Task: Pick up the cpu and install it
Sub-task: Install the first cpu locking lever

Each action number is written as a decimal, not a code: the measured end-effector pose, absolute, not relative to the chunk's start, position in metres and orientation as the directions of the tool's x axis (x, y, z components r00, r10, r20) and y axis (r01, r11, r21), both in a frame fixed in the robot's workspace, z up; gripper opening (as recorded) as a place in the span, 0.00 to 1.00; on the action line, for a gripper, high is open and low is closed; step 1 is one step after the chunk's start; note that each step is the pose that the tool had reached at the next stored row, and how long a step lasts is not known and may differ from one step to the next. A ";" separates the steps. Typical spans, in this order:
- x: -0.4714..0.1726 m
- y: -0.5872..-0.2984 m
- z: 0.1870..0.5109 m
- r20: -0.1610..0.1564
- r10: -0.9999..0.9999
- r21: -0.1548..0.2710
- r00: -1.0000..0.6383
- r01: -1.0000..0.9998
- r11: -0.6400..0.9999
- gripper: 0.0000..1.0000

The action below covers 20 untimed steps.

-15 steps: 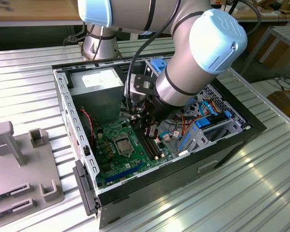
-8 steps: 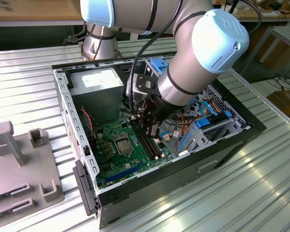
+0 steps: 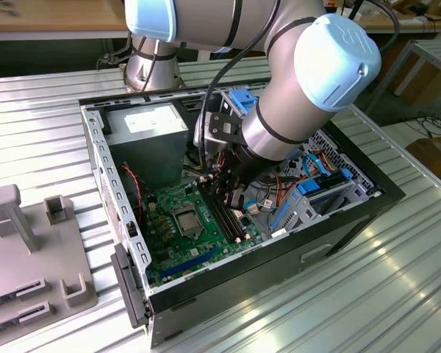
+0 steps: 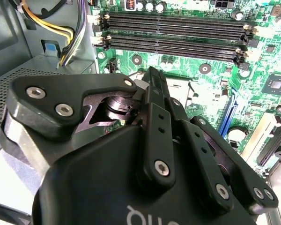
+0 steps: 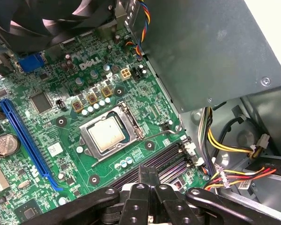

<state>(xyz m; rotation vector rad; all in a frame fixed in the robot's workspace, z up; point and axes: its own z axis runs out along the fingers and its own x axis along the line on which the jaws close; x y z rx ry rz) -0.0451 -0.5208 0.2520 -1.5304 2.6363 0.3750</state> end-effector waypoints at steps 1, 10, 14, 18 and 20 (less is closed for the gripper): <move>-0.045 -0.521 0.252 -0.182 -0.846 0.174 -0.502 -0.863 0.474 0.11; -0.042 -0.519 0.251 -0.182 -0.846 0.174 -0.501 -0.863 0.474 0.11; -0.040 -0.516 0.250 -0.190 -0.844 0.179 -0.502 -0.863 0.473 0.11; -0.040 -0.509 0.249 -0.198 -0.842 0.183 -0.502 -0.863 0.471 0.11; -0.040 -0.503 0.248 -0.198 -0.842 0.183 -0.502 -0.863 0.471 0.11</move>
